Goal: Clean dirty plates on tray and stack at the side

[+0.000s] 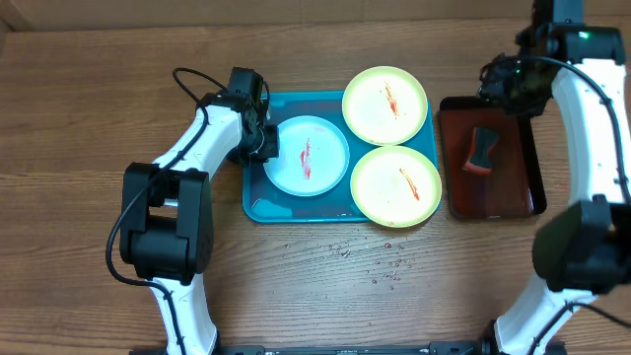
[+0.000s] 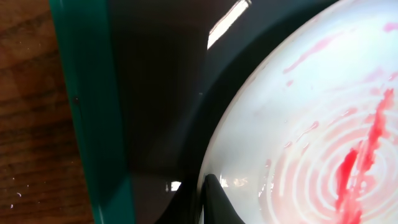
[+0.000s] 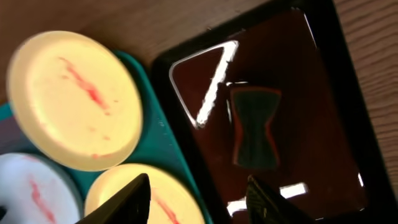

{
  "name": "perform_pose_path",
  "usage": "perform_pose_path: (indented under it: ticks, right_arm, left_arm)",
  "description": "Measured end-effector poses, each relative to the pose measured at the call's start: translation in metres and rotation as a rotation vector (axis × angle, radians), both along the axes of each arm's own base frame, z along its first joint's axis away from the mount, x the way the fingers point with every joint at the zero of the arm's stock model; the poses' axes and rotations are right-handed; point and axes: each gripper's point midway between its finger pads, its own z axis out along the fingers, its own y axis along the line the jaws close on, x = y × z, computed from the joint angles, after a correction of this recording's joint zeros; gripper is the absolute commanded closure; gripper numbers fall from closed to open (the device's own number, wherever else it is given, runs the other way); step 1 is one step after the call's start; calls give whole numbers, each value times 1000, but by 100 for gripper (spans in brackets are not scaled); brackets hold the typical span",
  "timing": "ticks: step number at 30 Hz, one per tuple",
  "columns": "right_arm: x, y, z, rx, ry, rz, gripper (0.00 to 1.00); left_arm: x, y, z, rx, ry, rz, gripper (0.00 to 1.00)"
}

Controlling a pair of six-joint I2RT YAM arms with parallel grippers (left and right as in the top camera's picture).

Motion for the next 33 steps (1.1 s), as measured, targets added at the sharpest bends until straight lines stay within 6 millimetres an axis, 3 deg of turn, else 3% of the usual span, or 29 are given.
perform_pose_path:
  ticks: [6, 13, 19, 27, 29, 33]
  right_arm:
    - [0, -8, -45, -33, 119, -10, 50]
    - [-17, -17, -96, -84, 266, 12, 50]
    - [-21, -23, -123, -123, 269, 17, 54]
    - [-26, -24, -156, -137, 258, 36, 82]
    - [-24, -24, -157, -138, 248, 36, 96]
    - [-23, -25, -157, -143, 242, 40, 96]
  left_arm:
    - [0, 0, 0, 0, 1, 2, 96]
    - [0, 0, 0, 0, 2, 2, 96]
    - [0, 0, 0, 0, 2, 2, 96]
    - [0, 0, 0, 0, 2, 2, 96]
    - [-1, 0, 0, 0, 3, 2, 96]
    - [-1, 0, 0, 0, 3, 2, 96]
